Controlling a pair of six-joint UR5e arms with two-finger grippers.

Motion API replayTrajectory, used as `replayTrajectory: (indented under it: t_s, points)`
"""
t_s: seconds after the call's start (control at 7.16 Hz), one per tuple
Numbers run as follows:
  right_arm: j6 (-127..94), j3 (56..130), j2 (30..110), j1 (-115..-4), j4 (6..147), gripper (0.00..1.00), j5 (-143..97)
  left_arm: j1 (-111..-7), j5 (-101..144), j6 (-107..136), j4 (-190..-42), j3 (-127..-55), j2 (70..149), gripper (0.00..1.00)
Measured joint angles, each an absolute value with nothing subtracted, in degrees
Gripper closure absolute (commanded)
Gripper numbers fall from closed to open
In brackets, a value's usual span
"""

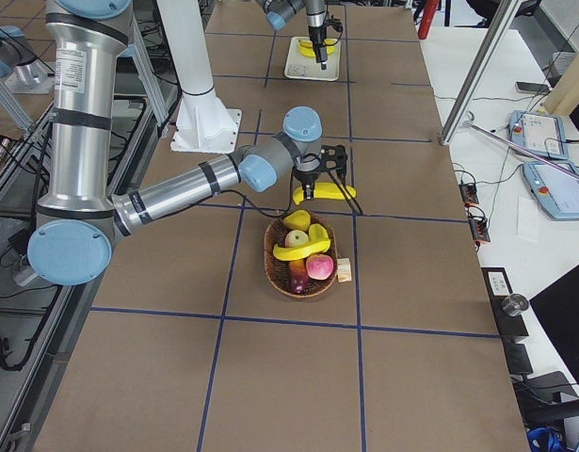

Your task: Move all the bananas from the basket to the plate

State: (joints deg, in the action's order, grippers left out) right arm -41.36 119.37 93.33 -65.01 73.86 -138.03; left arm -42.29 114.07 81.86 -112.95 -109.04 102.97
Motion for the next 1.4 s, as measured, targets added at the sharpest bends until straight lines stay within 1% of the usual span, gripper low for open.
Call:
replayTrajectory:
  t_s: [0.28, 0.56, 0.7, 0.84, 1.12, 1.4]
  points:
    - [-51.7, 117.8, 82.6, -59.0, 73.4, 0.99, -137.9, -40.9, 114.1, 87.7, -114.8, -107.8, 108.0, 0.00]
    - [-66.8, 117.7, 72.4, -50.6, 73.1, 0.99, -130.6, -40.3, 114.1, 97.0, -127.0, -105.6, 110.5, 0.00]
    - [-73.0, 117.7, 68.2, -45.0, 73.1, 0.99, -124.1, -40.2, 114.0, 102.1, -135.3, -103.3, 111.4, 0.00]
    - [-77.7, 117.8, 64.9, -39.4, 73.0, 0.99, -117.8, -40.1, 113.8, 105.2, -140.3, -101.8, 112.7, 0.00]
    - [-81.1, 117.9, 62.3, -32.1, 73.0, 0.99, -111.2, -39.8, 113.6, 107.3, -143.0, -100.4, 116.6, 0.00]
    - [-81.5, 118.1, 61.2, -29.1, 73.0, 0.99, -109.9, -37.5, 110.1, 109.7, -143.4, -98.6, 121.1, 0.00]
